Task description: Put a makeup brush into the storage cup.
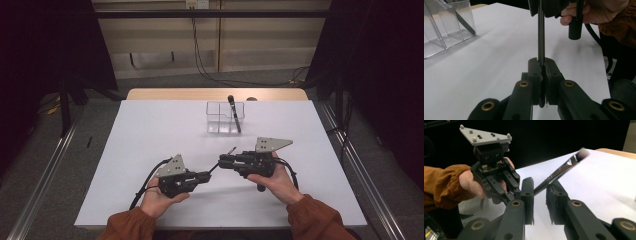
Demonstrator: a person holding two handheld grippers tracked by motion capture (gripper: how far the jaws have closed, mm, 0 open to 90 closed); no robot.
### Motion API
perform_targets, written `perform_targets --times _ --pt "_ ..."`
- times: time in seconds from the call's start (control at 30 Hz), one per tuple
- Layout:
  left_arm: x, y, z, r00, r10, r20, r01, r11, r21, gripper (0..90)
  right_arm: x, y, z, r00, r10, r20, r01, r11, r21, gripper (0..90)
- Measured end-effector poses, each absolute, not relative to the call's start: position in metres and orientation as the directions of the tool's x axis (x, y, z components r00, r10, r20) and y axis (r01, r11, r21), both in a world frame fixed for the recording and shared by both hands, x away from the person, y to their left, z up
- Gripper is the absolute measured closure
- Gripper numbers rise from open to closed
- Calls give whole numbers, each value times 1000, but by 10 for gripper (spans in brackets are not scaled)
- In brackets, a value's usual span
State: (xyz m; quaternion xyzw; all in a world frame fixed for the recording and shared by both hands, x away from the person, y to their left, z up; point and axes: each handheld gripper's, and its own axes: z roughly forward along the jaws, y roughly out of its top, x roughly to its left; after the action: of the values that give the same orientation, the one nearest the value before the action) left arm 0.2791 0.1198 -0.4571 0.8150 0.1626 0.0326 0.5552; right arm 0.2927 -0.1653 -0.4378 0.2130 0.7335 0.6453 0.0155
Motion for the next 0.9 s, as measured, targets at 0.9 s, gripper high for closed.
perform_targets --times 0.9 --pt "283 120 -462 929 347 -125 243 -320 916 652 294 -167 -436 -907 286 308 326 17 945 861"
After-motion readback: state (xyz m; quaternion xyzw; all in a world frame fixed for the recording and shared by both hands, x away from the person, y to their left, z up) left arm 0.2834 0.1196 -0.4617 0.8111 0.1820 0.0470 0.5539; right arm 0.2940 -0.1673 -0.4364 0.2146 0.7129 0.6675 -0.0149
